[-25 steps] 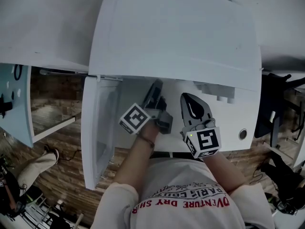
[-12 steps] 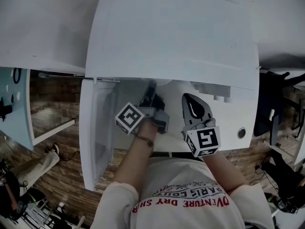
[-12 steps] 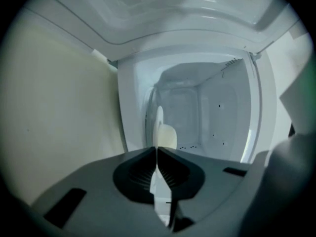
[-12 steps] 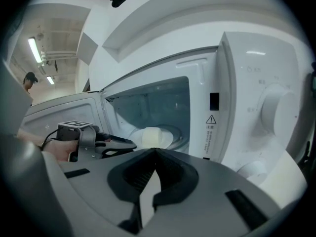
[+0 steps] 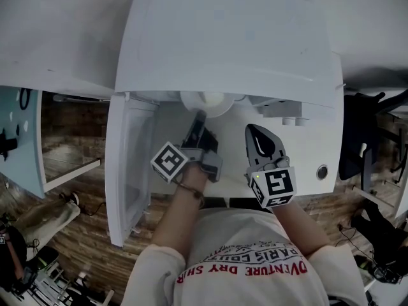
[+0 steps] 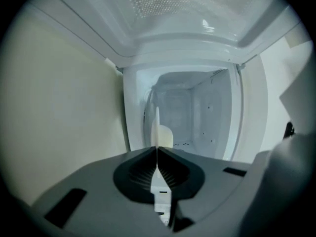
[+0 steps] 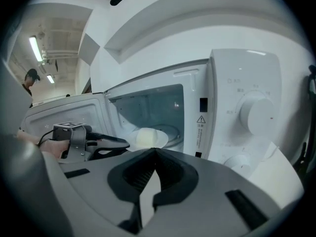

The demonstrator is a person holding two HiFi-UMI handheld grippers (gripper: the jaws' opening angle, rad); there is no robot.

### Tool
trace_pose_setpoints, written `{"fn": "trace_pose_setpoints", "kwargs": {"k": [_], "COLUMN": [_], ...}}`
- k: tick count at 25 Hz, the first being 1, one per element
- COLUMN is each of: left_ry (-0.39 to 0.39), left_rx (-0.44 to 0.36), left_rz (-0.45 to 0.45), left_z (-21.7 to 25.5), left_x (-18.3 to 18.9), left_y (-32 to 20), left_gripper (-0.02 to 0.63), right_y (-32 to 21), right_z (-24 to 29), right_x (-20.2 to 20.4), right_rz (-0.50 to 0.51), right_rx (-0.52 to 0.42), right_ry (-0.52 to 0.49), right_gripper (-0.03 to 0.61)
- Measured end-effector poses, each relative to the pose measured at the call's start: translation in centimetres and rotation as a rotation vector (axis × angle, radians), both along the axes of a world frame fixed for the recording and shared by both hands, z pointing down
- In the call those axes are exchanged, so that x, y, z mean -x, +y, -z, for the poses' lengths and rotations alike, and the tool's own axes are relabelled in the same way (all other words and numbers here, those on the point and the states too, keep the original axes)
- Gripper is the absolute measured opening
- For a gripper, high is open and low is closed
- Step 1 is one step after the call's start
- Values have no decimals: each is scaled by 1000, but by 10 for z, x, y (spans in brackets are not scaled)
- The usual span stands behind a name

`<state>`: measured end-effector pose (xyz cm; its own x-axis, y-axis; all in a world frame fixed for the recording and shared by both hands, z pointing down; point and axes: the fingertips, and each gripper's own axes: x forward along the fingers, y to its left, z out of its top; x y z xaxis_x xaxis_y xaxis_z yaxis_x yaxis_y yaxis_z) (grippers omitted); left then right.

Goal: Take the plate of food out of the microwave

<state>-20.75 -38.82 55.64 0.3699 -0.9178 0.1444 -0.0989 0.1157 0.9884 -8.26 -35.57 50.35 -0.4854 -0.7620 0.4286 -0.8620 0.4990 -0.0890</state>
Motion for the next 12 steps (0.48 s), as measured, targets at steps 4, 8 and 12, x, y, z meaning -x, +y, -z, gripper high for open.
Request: {"fn": "trace_pose_setpoints", "kwargs": {"k": [4,8,12], "left_ry": [-15,-20,-13], "left_rx": [-50,-56,-73], "left_rz": [-25,-28,-35], "left_z": [20,34,52], "left_x": [-4,-4,-2], "left_y": [20,45,73], "left_gripper": [14,14,14], "right_y": [9,19,33], "right_z": [9,18,31], "right_x": [-4,-8,-11], "right_rz": [-1,-4,-10], "right_rx": [-19,-39,-64], "right_ry": [-3,-12,-23], "right_gripper": [3,3,3]}}
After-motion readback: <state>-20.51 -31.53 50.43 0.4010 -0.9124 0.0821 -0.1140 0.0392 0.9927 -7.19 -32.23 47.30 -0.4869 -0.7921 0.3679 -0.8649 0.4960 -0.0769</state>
